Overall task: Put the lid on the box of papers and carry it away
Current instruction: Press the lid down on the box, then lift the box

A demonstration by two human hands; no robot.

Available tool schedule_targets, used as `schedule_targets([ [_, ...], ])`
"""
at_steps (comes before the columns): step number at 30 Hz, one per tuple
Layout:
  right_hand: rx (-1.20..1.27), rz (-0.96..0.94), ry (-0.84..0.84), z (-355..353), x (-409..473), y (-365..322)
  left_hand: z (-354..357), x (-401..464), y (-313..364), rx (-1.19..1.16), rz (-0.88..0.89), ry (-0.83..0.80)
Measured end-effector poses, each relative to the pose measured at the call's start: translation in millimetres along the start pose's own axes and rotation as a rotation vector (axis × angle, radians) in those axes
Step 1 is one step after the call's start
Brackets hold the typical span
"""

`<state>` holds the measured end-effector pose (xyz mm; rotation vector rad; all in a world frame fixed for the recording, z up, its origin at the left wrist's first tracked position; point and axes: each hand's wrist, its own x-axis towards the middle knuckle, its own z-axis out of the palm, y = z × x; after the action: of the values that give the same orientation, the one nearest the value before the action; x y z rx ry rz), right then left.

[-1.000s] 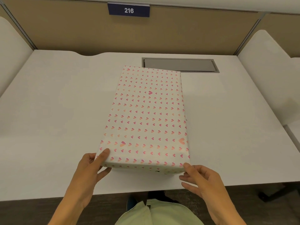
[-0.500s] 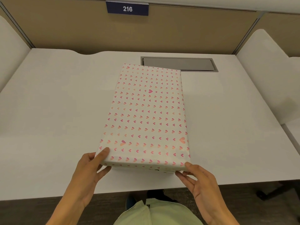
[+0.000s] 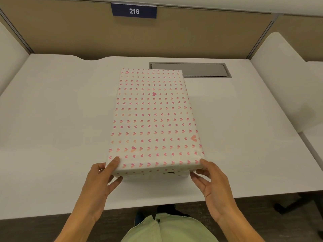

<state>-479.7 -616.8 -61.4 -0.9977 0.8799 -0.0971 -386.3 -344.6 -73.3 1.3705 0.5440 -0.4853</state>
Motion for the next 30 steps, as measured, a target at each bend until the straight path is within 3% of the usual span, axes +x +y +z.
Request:
schedule_targets([
  [9,-0.331,0.072,0.031,-5.9,11.0,8.9,-1.3,8.6,-0.8,0.134,0.035,0.02],
  [13,-0.517,-0.252,0.099,-8.3,23.8,-7.2,3.2,14.2,15.6,0.339,0.157,-0.005],
  [19,-1.04,-0.644,-0.067,36.1,66.9,-52.3,40.9,57.0,63.8,0.845,0.551,0.069],
  [24,-1.468,-0.778,-0.101,81.4,102.9,-71.0,65.5,92.0,88.0,1.173,0.816,0.038],
  [26,-1.551,-0.755,-0.138,88.6,115.1,-71.8,72.9,102.6,91.3,1.283,0.827,0.037],
  [30,-1.494,-0.636,-0.218,90.3,128.0,-65.4,78.9,114.5,87.3,1.339,0.666,0.023],
])
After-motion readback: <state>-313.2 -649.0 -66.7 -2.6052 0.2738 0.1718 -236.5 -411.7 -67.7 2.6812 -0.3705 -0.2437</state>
